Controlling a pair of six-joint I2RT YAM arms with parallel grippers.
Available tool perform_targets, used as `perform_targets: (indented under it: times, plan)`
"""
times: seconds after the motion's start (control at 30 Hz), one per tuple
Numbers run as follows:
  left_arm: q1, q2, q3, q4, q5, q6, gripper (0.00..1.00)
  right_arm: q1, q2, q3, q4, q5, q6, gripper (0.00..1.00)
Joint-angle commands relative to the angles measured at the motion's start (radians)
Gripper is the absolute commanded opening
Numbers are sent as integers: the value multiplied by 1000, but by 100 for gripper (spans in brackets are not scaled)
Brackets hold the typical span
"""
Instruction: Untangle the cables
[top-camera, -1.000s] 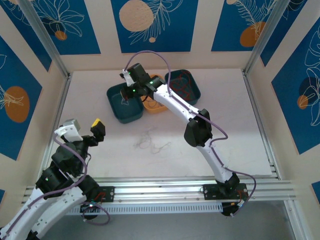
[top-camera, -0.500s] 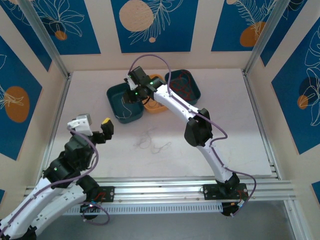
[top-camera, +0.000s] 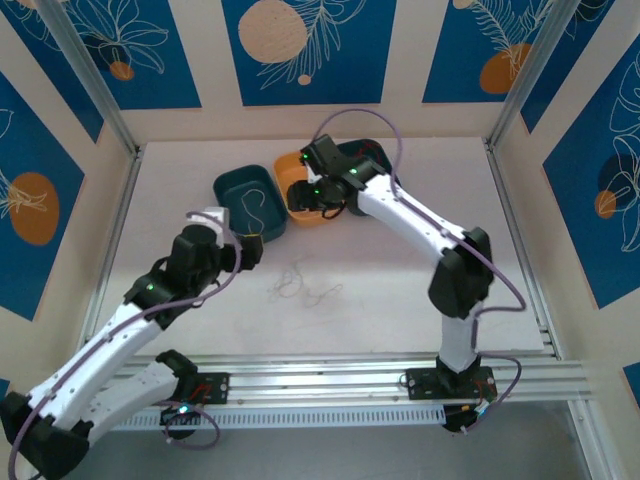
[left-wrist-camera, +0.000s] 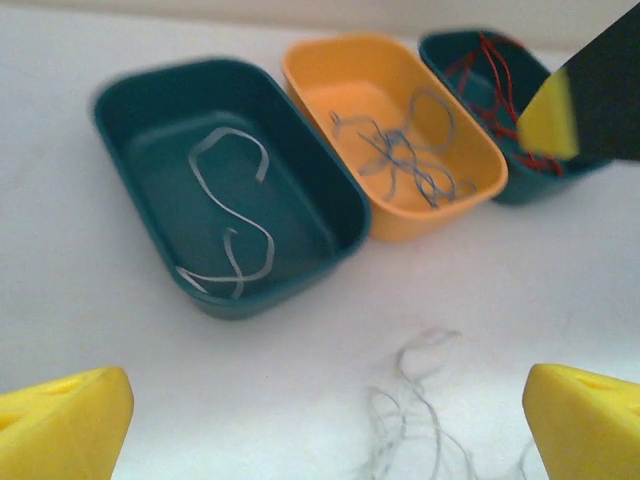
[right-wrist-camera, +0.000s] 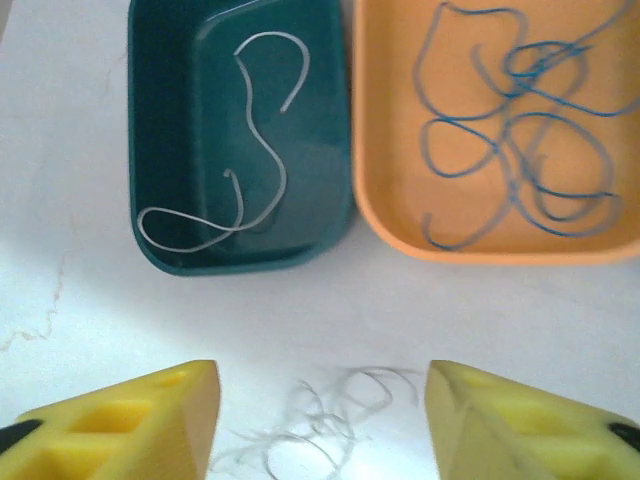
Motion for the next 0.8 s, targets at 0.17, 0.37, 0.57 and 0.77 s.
perform_targets:
  times: [0.17, 0.37, 0.57, 0.77]
  plan:
    - [27, 307, 125, 78, 341, 42, 89, -40, -235, -324, -10, 144, 161, 99]
    - [22, 524, 197, 92, 412, 81, 71, -52, -348, -468, -17, 200, 243, 99]
    - [-4, 706, 296, 35, 397, 146, 55, -72, -410, -526, -27, 248, 300, 99]
    - [-48, 830, 384, -46, 356, 203, 53, -79, -457, -552, -24, 285, 318, 99]
